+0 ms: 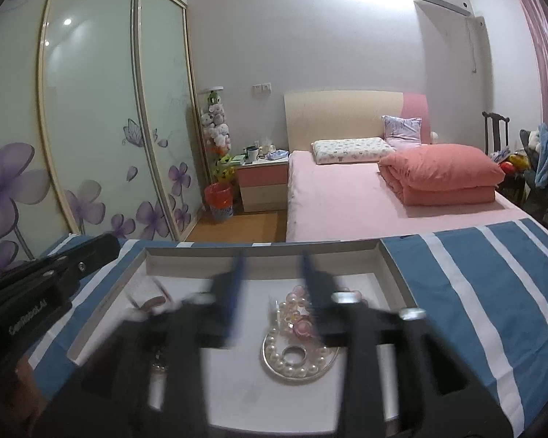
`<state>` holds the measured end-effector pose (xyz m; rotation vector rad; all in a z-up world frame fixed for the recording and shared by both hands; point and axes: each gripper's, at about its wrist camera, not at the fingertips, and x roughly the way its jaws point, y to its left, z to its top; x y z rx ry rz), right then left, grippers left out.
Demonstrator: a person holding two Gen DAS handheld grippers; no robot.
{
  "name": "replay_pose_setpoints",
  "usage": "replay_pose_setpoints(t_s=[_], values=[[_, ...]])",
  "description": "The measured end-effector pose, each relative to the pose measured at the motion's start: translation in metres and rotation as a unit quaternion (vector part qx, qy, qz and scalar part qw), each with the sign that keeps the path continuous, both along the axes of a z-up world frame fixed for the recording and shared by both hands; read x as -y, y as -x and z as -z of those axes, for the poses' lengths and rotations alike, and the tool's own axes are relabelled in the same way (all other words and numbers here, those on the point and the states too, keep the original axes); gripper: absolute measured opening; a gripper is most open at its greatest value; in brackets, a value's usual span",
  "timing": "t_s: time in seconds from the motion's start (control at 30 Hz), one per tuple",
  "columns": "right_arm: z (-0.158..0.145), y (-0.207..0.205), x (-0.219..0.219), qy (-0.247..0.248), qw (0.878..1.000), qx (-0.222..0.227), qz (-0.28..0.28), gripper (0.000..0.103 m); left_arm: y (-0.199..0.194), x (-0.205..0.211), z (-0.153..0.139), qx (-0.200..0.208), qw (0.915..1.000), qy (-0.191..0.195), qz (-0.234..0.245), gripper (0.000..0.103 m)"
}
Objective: Organize jewelry
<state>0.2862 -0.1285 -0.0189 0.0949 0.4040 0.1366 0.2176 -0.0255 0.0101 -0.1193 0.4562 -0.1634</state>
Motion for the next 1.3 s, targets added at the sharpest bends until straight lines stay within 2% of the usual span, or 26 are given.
replay_pose_setpoints(t_s=[0.07,0.2,0.3,0.43,0.57,0.67,0.77,0.83,0.93,1.0,1.07,1.2,1.3], values=[[-0.003,0.002,0.003,-0.002,1.0,0.005,0.004,0.046,0.001,-0.007,-0.002,0.0,1.0,0.007,-0.005,0.009],[-0.009,0.009,0.01,-0.01,1.0,0.01,0.012,0.046,0.008,-0.017,-0.01,0.004,0.9997,0.017,-0.018,0.023],[-0.012,0.017,0.015,-0.014,1.0,0.011,0.017,0.046,0.017,-0.022,-0.015,0.009,0.9996,0.015,-0.023,0.023],[-0.018,0.035,0.021,-0.02,1.0,0.012,0.018,0.046,0.037,-0.03,-0.024,0.015,0.9994,0.017,-0.027,0.027],[-0.027,0.063,0.024,-0.02,1.0,0.009,0.018,0.047,0.063,-0.042,-0.03,0.024,0.999,0.013,-0.037,0.039],[-0.031,0.089,0.021,-0.019,1.0,0.004,0.012,0.055,0.086,-0.05,-0.03,0.024,0.9986,0.012,-0.044,0.048],[-0.031,0.117,0.015,-0.015,1.0,-0.004,0.001,0.071,0.107,-0.056,-0.026,0.017,0.9985,0.012,-0.051,0.057],[-0.03,0.134,0.01,-0.012,1.0,-0.012,-0.006,0.087,0.116,-0.058,-0.024,0.014,0.9985,0.013,-0.051,0.064],[-0.029,0.157,0.001,-0.006,1.0,-0.016,-0.016,0.098,0.132,-0.058,-0.019,0.015,0.9986,0.001,-0.051,0.077],[-0.029,0.172,-0.003,0.002,1.0,-0.013,-0.016,0.099,0.142,-0.057,-0.019,0.023,0.9981,-0.01,-0.056,0.089],[-0.029,0.183,-0.005,0.007,1.0,-0.01,-0.014,0.099,0.155,-0.058,-0.018,0.037,0.9972,-0.019,-0.062,0.095],[-0.032,0.199,0.0,0.003,1.0,0.0,-0.003,0.099,0.174,-0.06,-0.018,0.054,0.996,-0.025,-0.067,0.101],[-0.033,0.214,0.002,0.002,1.0,0.013,0.007,0.099,0.184,-0.058,-0.017,0.067,0.9946,-0.033,-0.072,0.101]])
